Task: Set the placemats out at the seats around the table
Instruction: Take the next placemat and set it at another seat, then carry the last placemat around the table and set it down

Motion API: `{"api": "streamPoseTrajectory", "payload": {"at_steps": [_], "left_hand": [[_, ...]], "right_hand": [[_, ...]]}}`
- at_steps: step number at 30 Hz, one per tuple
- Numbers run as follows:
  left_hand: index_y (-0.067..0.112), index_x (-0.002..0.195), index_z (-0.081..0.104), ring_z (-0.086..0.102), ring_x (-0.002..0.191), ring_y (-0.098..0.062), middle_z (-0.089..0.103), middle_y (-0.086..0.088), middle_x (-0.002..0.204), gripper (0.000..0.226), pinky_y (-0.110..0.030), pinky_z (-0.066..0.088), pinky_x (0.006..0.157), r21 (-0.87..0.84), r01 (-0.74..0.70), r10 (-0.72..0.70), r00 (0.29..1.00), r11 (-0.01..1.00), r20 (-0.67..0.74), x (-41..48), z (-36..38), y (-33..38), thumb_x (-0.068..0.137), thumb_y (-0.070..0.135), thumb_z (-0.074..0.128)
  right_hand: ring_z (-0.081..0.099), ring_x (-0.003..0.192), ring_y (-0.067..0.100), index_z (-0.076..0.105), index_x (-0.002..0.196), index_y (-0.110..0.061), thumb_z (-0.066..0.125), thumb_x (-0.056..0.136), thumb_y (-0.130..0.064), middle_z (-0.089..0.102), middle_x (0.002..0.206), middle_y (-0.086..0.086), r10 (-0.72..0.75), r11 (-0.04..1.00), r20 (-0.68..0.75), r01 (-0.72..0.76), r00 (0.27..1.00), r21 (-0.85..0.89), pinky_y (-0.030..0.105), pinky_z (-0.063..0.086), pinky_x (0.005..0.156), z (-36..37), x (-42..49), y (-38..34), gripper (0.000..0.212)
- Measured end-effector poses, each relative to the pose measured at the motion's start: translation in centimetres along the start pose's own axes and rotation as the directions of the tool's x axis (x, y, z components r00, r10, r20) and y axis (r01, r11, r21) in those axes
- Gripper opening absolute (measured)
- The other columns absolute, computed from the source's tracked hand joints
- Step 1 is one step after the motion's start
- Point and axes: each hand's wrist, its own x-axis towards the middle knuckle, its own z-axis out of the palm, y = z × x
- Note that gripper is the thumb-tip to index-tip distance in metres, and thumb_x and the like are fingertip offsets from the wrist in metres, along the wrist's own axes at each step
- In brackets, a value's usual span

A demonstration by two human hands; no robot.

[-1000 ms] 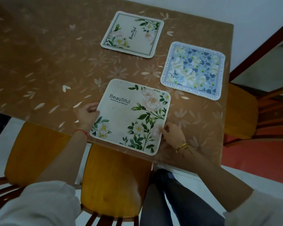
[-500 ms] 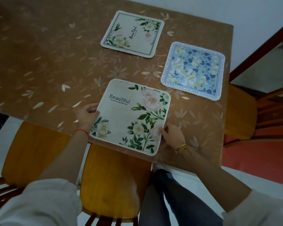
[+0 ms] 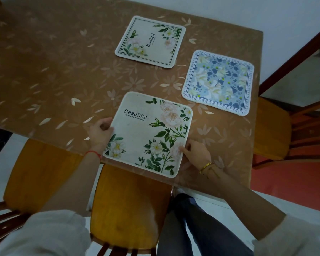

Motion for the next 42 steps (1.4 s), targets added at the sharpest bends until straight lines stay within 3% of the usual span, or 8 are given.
{"api": "streamPoseTrajectory", "payload": {"at_steps": [13, 19, 24, 29, 32, 35, 39, 42], "left_hand": [[0.004, 0.122, 0.068, 0.062, 0.113, -0.031, 0.063, -0.013, 0.131, 0.039, -0.025, 0.046, 0.095, 0.142, -0.045, 0.033, 0.996, 0.989, 0.083, -0.8, 0.1, -0.8, 0.084, -0.005, 0.067], [0.013, 0.123, 0.068, 0.06, 0.103, -0.008, 0.066, 0.004, 0.115, 0.036, -0.021, 0.048, 0.087, -0.054, 0.033, -0.033, 0.999, 0.998, 0.003, -3.3, -0.4, 1.0, 0.087, 0.013, 0.07], [0.014, 0.124, 0.065, 0.061, 0.106, -0.011, 0.067, 0.002, 0.118, 0.035, 0.0, 0.046, 0.066, -0.193, 0.015, -0.014, 1.0, 0.981, 0.004, -5.8, -1.1, 2.7, 0.09, 0.012, 0.067], [0.013, 0.124, 0.064, 0.064, 0.11, -0.013, 0.069, -0.004, 0.122, 0.033, -0.01, 0.05, 0.078, -0.356, 0.004, 0.004, 1.0, 0.934, 0.024, -9.7, -1.8, 5.1, 0.091, 0.011, 0.066], [0.011, 0.126, 0.063, 0.064, 0.105, -0.007, 0.07, -0.006, 0.121, 0.036, -0.01, 0.05, 0.08, -0.421, -0.003, 0.007, 1.0, 0.907, 0.006, -13.0, -2.2, 6.4, 0.091, 0.009, 0.066], [0.011, 0.126, 0.063, 0.065, 0.112, -0.018, 0.07, -0.006, 0.121, 0.034, -0.024, 0.052, 0.089, -0.456, 0.0, -0.004, 1.0, 0.89, -0.008, -16.2, -2.2, 7.5, 0.092, 0.011, 0.066], [0.014, 0.123, 0.064, 0.064, 0.115, -0.024, 0.071, -0.005, 0.117, 0.031, -0.042, 0.049, 0.102, -0.445, -0.016, 0.023, 1.0, 0.896, 0.01, -18.8, -1.7, 9.9, 0.092, 0.012, 0.065], [0.017, 0.122, 0.065, 0.064, 0.115, -0.022, 0.072, -0.004, 0.117, 0.031, -0.044, 0.049, 0.103, -0.428, -0.025, 0.023, 1.0, 0.903, -0.009, -19.0, -0.8, 12.6, 0.091, 0.016, 0.067]], "right_hand": [[0.057, 0.068, 0.02, 0.052, 0.08, -0.016, 0.058, 0.092, -0.042, 0.06, 0.075, 0.001, 0.003, 1.0, 0.027, -0.003, 1.0, -0.007, 0.03, 0.045, 0.058, 0.0, 0.1, 0.1, 0.029], [0.055, 0.07, 0.019, 0.053, 0.081, -0.017, 0.054, 0.095, -0.039, 0.052, 0.067, -0.005, -0.003, 0.997, -0.024, 0.005, 1.0, 0.077, 0.033, 0.047, 0.066, -0.8, -0.7, -0.4, 0.026], [0.056, 0.071, 0.021, 0.056, 0.082, -0.016, 0.055, 0.095, -0.035, 0.057, 0.068, -0.001, -0.052, 0.973, -0.082, 0.069, 0.995, 0.22, 0.03, 0.043, 0.063, -2.7, -1.6, -1.3, 0.023], [0.065, 0.052, 0.011, 0.068, 0.093, -0.008, 0.058, 0.094, -0.031, 0.072, 0.072, 0.006, -0.106, 0.893, -0.096, 0.137, 0.99, 0.428, 0.039, 0.061, 0.063, -5.2, -2.9, -2.9, 0.025], [0.069, 0.062, 0.019, 0.068, 0.095, -0.008, 0.059, 0.095, -0.028, 0.072, 0.072, 0.004, -0.165, 0.822, -0.093, 0.189, 0.982, 0.537, 0.042, 0.061, 0.069, -6.5, -3.8, -3.5, 0.022], [0.069, 0.067, 0.018, 0.069, 0.095, -0.007, 0.059, 0.095, -0.028, 0.072, 0.076, 0.004, -0.231, 0.778, -0.106, 0.249, 0.967, 0.577, 0.038, 0.061, 0.069, -7.8, -4.9, -3.7, 0.023], [0.071, 0.075, 0.023, 0.07, 0.095, -0.008, 0.06, 0.095, -0.028, 0.074, 0.082, 0.008, -0.238, 0.779, -0.128, 0.268, 0.963, 0.566, 0.034, 0.06, 0.069, -10.7, -5.2, -3.3, 0.023], [0.07, 0.079, 0.022, 0.07, 0.096, -0.007, 0.06, 0.095, -0.026, 0.075, 0.088, 0.01, -0.255, 0.79, -0.148, 0.294, 0.956, 0.539, 0.033, 0.057, 0.074, -13.9, -3.8, -2.8, 0.021]]}}
